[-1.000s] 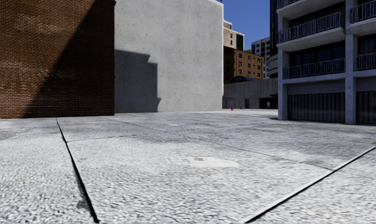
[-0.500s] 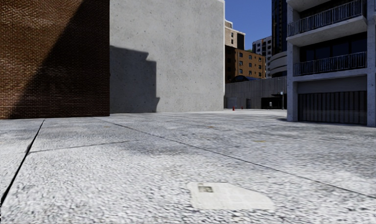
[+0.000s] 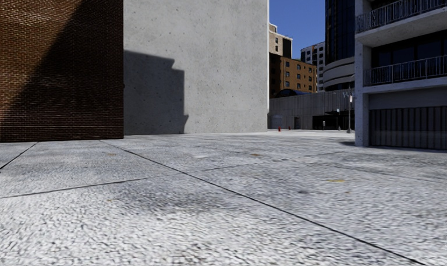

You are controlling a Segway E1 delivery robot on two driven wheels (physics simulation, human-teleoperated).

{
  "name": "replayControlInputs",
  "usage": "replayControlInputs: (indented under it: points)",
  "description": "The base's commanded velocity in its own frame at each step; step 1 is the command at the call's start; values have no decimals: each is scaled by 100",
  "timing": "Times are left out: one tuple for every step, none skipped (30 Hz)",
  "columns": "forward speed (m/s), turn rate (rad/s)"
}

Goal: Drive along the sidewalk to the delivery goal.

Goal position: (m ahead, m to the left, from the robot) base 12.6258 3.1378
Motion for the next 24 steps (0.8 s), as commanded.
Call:
replayControlInputs:
  points:
    - [200,0]
    - [200,0]
    - [200,0]
    - [200,0]
    - [200,0]
    - [200,0]
    - [200,0]
    - [200,0]
    - [200,0]
    - [200,0]
    - [200,0]
    - [200,0]
    - [200,0]
    - [200,10]
    - [200,15]
    - [200,16]
    - [200,16]
    - [200,16]
    - [200,17]
    - [200,17]
    - [200,17]
    - [200,17]
    - [200,17]
    - [200,17]
